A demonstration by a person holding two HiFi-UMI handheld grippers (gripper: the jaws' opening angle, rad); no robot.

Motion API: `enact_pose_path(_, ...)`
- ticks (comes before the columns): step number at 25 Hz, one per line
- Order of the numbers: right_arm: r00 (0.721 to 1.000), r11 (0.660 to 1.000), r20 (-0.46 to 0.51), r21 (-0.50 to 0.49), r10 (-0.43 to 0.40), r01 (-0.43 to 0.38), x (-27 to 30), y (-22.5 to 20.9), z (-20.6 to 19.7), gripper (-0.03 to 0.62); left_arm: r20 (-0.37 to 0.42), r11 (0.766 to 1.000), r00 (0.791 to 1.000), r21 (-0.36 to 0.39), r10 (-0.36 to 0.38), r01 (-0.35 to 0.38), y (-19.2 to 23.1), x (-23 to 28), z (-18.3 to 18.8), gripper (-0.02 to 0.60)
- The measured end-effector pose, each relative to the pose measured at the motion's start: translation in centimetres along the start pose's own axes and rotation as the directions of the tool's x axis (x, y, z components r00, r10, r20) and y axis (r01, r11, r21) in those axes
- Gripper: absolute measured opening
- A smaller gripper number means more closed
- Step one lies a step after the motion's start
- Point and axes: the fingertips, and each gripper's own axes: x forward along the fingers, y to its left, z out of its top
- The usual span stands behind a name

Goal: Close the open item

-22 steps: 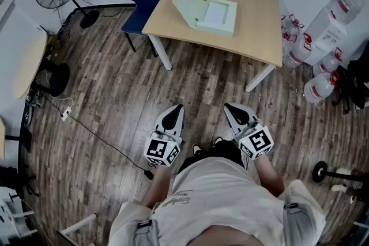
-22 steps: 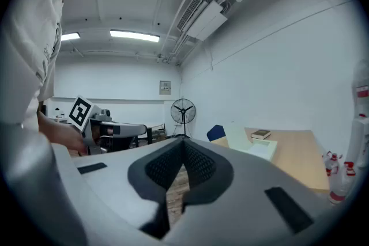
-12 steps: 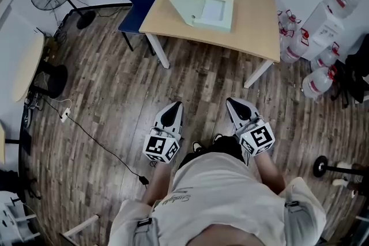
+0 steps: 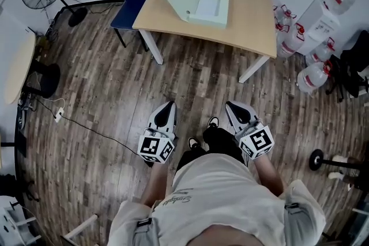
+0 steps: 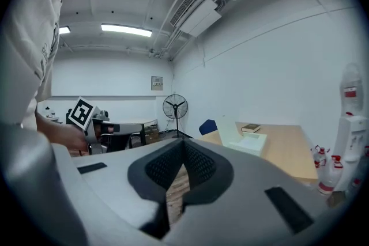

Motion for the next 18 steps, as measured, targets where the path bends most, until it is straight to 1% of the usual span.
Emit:
enact_pose_path(4,1.000,1.000,-0.030,0.029,-0.002,0.003,0.5,-1.2,-1.3,-0.011,-0.017,1.000,1.000,-0.006,-0.002,0.001,0.2,1.6,-0.4,0.017)
enact_pose_path(8,0.999,0.998,-0.033,0.068,0.007,-0.005,1.6,-2.5,-2.1,-0.011,-0.041,1.000,0.999,-0.010,0.002,-0.003,0.4,3.1,-0.4,0.017)
enact_pose_path(11,1.000,0.995,-0.028,0.100,0.006,-0.003,3.0,-4.3,-2.4,-0.011,-0.064,1.000,0.998,0.012,0.013,-0.012,0.8,4.9,0.0,0.017)
enact_pose_path(14,1.000,0.993,-0.009,0.119,0.008,-0.006,4.9,-6.8,-2.4,-0.011,-0.081,0.998,0.997,0.055,0.017,-0.012,1.2,7.7,0.7,0.017)
enact_pose_path(18,1.000,0.991,0.017,0.134,0.004,-0.006,7.6,-10.3,-1.9,-0.011,-0.100,0.996,0.995,0.084,-0.020,0.029,1.3,12.1,1.9,0.017)
